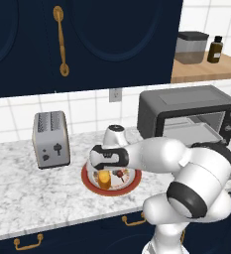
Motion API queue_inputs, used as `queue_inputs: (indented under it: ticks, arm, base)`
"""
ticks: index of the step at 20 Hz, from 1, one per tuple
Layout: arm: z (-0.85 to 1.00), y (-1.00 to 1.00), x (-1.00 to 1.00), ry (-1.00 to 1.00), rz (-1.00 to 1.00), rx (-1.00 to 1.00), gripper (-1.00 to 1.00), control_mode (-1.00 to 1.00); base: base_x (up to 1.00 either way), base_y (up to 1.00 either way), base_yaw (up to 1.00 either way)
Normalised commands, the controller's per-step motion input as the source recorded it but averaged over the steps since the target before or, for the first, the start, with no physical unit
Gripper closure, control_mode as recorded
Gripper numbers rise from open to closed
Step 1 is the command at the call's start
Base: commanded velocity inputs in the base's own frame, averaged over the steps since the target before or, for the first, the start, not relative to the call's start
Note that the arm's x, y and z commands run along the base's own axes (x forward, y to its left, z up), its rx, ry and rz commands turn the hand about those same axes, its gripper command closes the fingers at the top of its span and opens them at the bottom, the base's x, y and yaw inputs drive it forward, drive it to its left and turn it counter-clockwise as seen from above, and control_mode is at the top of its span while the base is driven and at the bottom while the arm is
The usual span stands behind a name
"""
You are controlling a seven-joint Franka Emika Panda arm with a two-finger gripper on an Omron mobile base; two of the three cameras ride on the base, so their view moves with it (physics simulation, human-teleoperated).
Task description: Pick up the kebab skewer and baguette bread, and place them inside the toaster oven. Close the toaster oven door and start by setting the timer.
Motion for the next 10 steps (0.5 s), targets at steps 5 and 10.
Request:
queue_inputs:
  ticks: [5,10]
  arm:
    - [-0.23,0.18,0.00,0.00,0.00,0.00,-1.00,-1.00]
    - [-0.18,0.02,0.00,0.00,0.00,0.00,-1.00,-1.00]
  base:
    - [0.00,0.00,0.00]
    - [0.00,0.00,0.00]
